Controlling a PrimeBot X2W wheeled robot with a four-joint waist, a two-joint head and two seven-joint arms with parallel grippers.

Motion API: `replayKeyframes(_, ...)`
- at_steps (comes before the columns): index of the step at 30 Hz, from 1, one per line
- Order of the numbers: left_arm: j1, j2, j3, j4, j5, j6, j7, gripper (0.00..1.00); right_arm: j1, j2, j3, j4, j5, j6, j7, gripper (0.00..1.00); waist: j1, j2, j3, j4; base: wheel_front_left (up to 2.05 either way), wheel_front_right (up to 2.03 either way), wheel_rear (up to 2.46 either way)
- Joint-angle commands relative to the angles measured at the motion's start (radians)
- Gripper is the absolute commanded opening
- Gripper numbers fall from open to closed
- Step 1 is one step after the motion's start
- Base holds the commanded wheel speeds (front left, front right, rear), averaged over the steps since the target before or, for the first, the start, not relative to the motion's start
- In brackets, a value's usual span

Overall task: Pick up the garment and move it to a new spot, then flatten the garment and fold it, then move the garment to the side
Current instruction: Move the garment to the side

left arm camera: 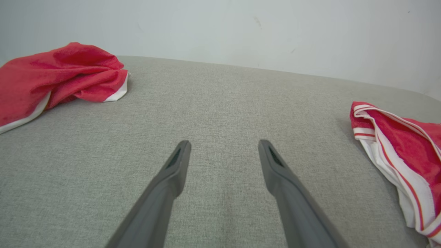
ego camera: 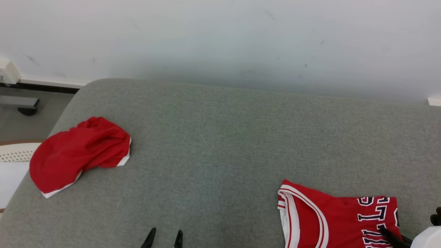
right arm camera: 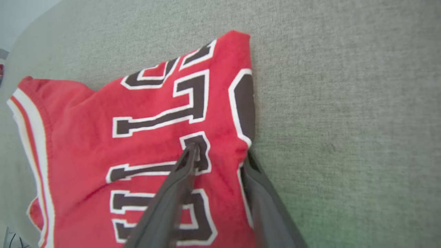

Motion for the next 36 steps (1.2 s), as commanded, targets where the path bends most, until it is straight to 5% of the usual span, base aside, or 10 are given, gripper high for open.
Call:
replayKeyframes(1, -0.002, 0.003, 0.002, -0.002, -0.001, 0.002, -0.002, 1.00, -0.007, 0.005, 0.009, 0.000, 0.007, -0.002, -0.003, 0.00, -0.0001, -0.0001, 0.000, -0.006, 0.00, 0.00, 0.00)
replayKeyframes(20, -0.114, 0.010, 0.022, -0.056, 0.047, -0.028, -0.002, 1.00, -0.295, -0.035, 0.013, 0.147, -0.181, -0.002, -0.314, 0.00, -0.0001, -0.0001, 0.155, -0.325, 0.00, 0.00, 0.00)
replayKeyframes(36, -0.313, 0.027, -0.047, -0.090, 0.128, -0.074, -0.001, 1.00, -0.685, -0.073, -0.161, 0.565, -0.305, -0.002, -0.577, 0.00, -0.0001, -0.0001, 0.384, -0.247, 0.00, 0.00, 0.00)
